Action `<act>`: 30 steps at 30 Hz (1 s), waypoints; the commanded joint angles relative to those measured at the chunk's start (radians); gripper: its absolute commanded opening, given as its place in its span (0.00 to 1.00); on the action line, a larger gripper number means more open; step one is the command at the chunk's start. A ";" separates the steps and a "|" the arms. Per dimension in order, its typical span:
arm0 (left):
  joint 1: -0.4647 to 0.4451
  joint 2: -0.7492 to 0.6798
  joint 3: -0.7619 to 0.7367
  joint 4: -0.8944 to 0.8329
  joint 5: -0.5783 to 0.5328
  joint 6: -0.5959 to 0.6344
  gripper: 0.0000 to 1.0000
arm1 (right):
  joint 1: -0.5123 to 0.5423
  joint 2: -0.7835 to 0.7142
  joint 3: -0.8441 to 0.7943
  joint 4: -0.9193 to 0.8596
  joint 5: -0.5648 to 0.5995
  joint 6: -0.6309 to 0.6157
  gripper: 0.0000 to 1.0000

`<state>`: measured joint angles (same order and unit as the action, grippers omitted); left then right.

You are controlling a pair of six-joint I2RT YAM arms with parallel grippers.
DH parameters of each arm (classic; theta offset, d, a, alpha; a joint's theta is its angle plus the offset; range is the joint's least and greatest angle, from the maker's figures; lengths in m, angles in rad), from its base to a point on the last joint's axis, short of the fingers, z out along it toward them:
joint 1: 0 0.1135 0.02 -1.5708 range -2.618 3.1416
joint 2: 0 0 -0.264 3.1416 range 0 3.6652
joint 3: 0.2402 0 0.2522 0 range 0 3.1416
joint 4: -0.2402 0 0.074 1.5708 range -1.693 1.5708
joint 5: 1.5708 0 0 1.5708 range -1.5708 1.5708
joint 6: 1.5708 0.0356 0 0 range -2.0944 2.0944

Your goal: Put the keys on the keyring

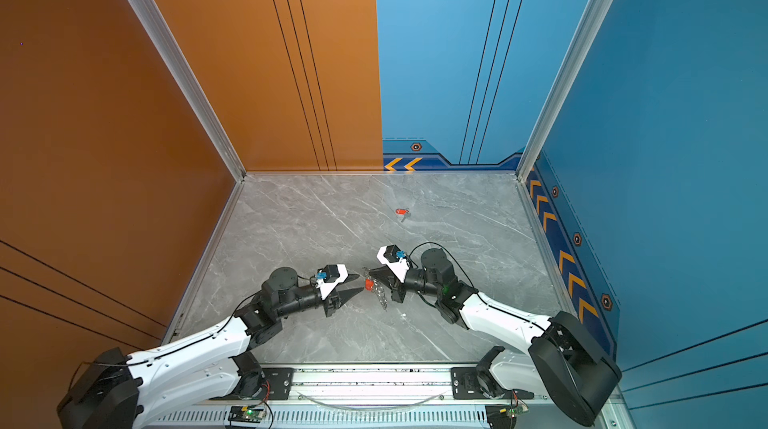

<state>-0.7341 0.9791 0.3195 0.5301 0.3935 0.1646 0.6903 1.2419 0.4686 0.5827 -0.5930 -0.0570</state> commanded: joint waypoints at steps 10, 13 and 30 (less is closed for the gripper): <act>0.012 0.076 0.028 0.013 0.031 -0.054 0.35 | 0.063 0.031 0.055 -0.101 -0.063 -0.090 0.00; 0.013 0.095 0.032 0.013 0.078 -0.049 0.26 | 0.063 0.034 0.058 -0.099 -0.074 -0.088 0.00; 0.018 0.122 0.051 0.013 0.080 -0.065 0.00 | 0.081 0.044 0.065 -0.139 -0.085 -0.109 0.02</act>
<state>-0.7181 1.0981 0.3313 0.5125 0.4660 0.0956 0.7521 1.2877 0.5152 0.4889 -0.6579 -0.1772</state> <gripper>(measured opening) 0.063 0.047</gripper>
